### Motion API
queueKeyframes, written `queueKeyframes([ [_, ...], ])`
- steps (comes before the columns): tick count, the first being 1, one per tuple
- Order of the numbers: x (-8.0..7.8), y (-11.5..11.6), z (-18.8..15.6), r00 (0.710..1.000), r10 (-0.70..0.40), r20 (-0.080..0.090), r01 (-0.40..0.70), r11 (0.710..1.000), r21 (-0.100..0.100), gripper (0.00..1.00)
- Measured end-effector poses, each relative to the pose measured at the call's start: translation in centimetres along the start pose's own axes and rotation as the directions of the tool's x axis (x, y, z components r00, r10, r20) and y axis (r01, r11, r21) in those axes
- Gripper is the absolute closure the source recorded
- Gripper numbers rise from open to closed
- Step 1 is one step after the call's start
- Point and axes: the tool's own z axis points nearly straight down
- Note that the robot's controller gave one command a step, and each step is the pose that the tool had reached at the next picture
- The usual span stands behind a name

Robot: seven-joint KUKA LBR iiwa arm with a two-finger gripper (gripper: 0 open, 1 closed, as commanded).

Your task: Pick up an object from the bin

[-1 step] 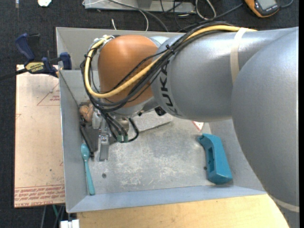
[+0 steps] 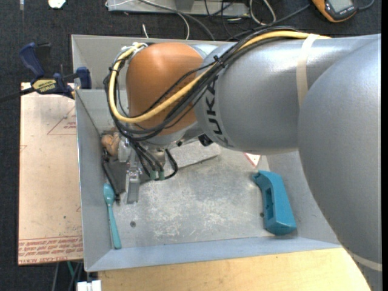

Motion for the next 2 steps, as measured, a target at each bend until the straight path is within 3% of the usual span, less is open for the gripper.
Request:
queueKeyframes([
  [1,-0.4,0.1,8.1,0.998,-0.068,0.004,0.068,0.998,-0.002,0.0],
  [2,-3.6,-2.3,12.2,0.994,-0.106,0.01,0.106,0.994,-0.002,0.0],
])
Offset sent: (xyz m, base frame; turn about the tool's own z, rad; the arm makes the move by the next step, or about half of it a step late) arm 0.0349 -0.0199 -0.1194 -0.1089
